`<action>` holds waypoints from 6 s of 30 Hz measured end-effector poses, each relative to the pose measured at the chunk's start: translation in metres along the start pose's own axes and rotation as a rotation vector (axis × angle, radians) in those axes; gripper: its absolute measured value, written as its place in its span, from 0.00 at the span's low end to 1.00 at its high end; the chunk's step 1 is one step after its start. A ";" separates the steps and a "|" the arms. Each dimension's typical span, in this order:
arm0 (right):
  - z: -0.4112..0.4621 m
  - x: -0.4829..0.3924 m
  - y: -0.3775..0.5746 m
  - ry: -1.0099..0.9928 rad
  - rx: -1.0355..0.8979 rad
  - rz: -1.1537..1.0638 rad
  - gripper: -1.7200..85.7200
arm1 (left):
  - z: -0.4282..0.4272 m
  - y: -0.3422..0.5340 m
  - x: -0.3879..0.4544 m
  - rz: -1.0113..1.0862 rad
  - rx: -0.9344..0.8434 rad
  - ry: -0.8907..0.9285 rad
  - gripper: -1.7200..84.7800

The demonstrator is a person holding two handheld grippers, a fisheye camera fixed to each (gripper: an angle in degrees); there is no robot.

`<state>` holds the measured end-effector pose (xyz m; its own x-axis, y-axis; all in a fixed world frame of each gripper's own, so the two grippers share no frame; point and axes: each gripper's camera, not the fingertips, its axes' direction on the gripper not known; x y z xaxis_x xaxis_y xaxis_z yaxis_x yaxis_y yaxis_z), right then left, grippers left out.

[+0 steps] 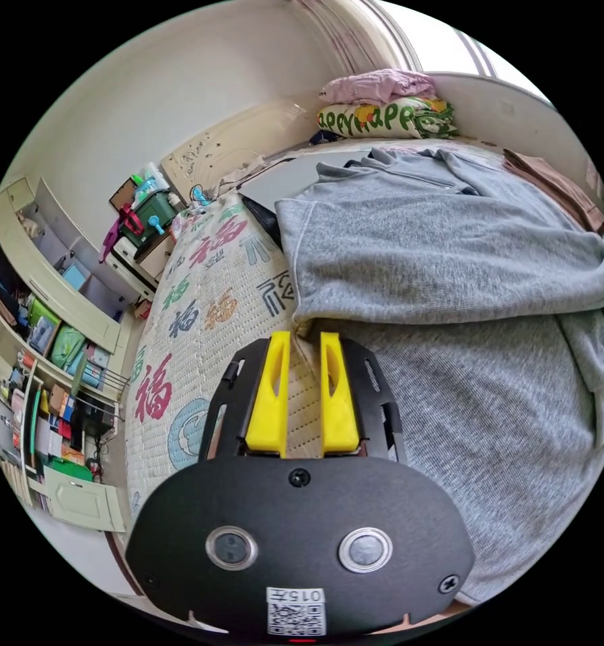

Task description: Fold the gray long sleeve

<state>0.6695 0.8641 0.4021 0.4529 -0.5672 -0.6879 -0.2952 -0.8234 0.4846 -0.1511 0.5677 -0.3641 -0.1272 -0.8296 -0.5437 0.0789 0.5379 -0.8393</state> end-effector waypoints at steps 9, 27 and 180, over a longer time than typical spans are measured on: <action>0.024 0.032 0.076 0.248 0.130 -0.154 0.06 | -0.023 0.006 0.005 -0.005 0.034 -0.068 0.03; 0.239 0.012 0.180 0.831 -0.323 -0.906 0.07 | -0.040 0.004 -0.021 -0.061 0.018 0.011 0.03; -0.041 -0.073 -0.334 0.059 0.077 -0.066 0.18 | 0.159 0.166 -0.087 -0.841 0.091 0.681 0.14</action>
<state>0.7694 1.1813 0.3120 0.5218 -0.5112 -0.6829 -0.3256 -0.8593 0.3944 0.0307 0.7055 -0.4562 -0.6943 -0.6552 0.2978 -0.2206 -0.2002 -0.9546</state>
